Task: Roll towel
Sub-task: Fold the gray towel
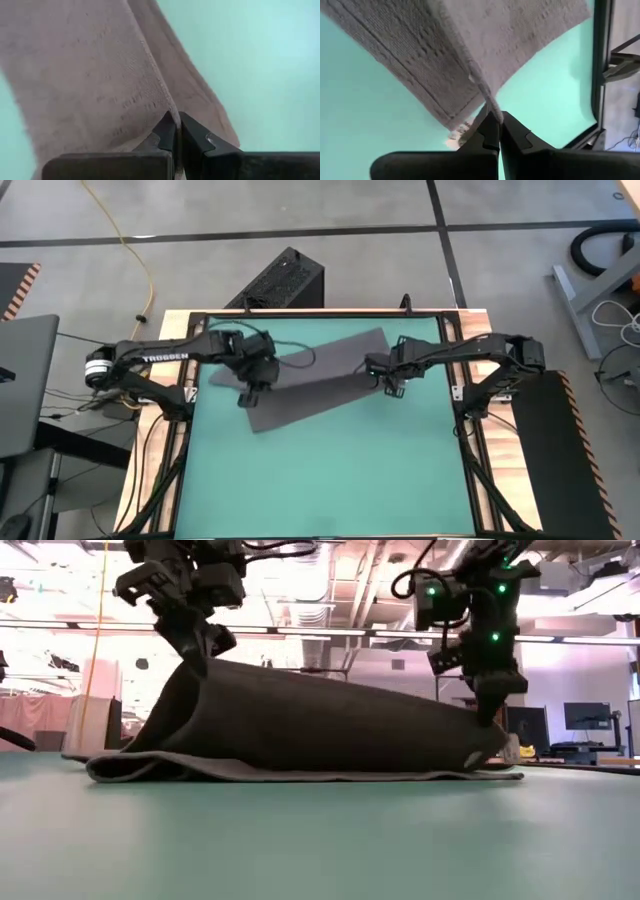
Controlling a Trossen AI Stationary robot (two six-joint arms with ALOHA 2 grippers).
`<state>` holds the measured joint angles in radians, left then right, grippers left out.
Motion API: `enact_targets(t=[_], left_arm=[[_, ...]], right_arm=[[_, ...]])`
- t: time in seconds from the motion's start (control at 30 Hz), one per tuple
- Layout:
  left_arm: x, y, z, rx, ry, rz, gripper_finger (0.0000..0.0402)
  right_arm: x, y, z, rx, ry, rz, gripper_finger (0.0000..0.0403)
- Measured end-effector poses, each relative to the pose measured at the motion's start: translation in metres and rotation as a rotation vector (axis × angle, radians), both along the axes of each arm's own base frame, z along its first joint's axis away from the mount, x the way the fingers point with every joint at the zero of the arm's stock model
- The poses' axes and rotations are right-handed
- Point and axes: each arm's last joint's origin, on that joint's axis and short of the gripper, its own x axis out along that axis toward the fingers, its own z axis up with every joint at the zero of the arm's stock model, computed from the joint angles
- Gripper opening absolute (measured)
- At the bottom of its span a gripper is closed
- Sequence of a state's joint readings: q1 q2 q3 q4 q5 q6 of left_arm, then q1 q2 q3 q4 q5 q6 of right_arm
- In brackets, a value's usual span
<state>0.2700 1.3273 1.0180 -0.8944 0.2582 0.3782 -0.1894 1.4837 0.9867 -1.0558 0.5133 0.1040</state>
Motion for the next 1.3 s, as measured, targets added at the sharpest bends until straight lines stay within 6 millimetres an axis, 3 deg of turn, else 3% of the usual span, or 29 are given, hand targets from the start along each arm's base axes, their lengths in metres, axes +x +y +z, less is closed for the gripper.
enact_targets(t=[0.13,0.53,0.73,1.0,1.17,1.3], left_arm=[[0.0,-0.01,-0.01,-0.017,0.017,-0.01,0.0],[0.005,-0.029,-0.01,-0.059,0.018,-0.002,0.0009],[0.003,-0.038,-0.012,-0.071,0.052,-0.035,0.0063],[0.003,-0.032,-0.001,-0.043,0.037,-0.07,0.0137],[0.0,-0.024,0.012,-0.03,0.058,-0.092,0.0146],[-0.016,-0.008,0.008,-0.042,0.078,-0.079,0.0142]], right_arm=[[0.002,-0.001,-0.004,-0.006,-0.024,0.009,0.0018],[0.003,0.001,-0.006,0.068,-0.024,0.042,0.0036],[-0.002,0.009,-0.007,0.184,0.025,0.07,0.0085],[-0.003,0.011,-0.003,0.259,0.026,0.035,0.015],[0.021,-0.006,-0.004,0.218,-0.269,0.022,0.016],[0.04,-0.023,-0.021,0.192,-0.549,0.037,0.0156]])
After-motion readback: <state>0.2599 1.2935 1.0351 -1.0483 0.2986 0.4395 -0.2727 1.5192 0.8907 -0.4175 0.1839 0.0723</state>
